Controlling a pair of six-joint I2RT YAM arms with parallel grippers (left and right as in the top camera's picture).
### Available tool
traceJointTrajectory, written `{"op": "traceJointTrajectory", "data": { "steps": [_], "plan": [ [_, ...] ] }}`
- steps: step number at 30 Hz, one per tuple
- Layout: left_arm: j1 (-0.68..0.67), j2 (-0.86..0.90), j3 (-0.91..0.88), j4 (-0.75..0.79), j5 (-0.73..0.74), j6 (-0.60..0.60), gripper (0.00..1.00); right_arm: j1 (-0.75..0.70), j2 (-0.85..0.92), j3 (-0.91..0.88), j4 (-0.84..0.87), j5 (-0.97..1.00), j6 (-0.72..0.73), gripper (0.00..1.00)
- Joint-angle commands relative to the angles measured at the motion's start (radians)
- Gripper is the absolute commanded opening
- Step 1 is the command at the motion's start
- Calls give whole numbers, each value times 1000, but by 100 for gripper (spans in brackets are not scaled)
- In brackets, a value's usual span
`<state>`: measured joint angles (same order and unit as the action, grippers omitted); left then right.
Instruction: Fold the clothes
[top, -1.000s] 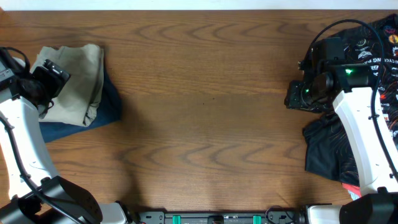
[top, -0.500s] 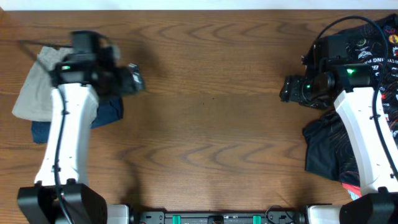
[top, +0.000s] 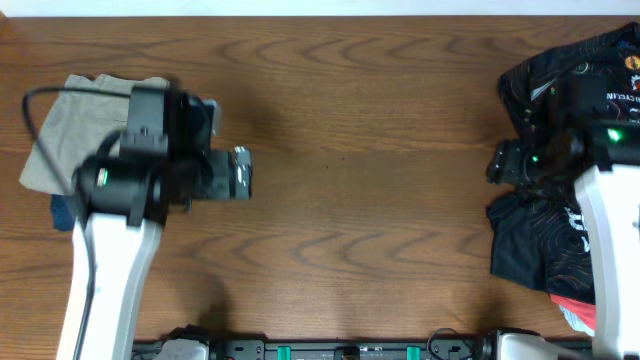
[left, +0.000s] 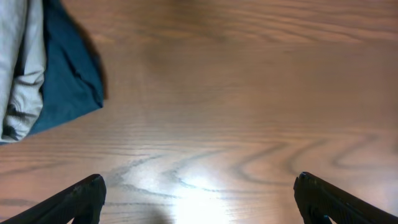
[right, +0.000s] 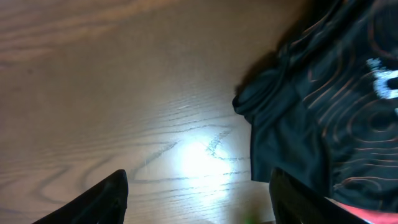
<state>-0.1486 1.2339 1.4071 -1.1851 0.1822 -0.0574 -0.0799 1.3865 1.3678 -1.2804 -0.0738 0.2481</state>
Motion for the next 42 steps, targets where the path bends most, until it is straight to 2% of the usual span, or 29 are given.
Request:
{"op": "traceJointTrajectory", "data": {
  "steps": [1, 9, 10, 12, 18, 25, 42],
  "plan": [
    [-67, -124, -35, -13, -42, 20, 98, 24, -120, -55, 27, 28, -20, 72],
    [-156, -541, -234, -11, -130, 9, 98, 29, -436, -339, 211, 28, -45, 75],
    [-156, -598, -259, -9, -148, 3, 98, 29, -473, -378, 237, 28, -58, 80],
    [-156, -726, -311, -7, -204, -16, 98, 29, -535, -448, 285, 18, -71, 99],
    [-156, -962, -420, -2, -335, -23, 98, 56, -636, -560, 422, 26, -93, 99],
    [-156, -982, -487, 55, -356, -22, 98, 61, -574, -588, 492, 23, -92, 99],
    [-156, -981, -507, 64, -348, -30, 98, 61, -393, -588, 477, 17, -92, 99]
  ]
}}
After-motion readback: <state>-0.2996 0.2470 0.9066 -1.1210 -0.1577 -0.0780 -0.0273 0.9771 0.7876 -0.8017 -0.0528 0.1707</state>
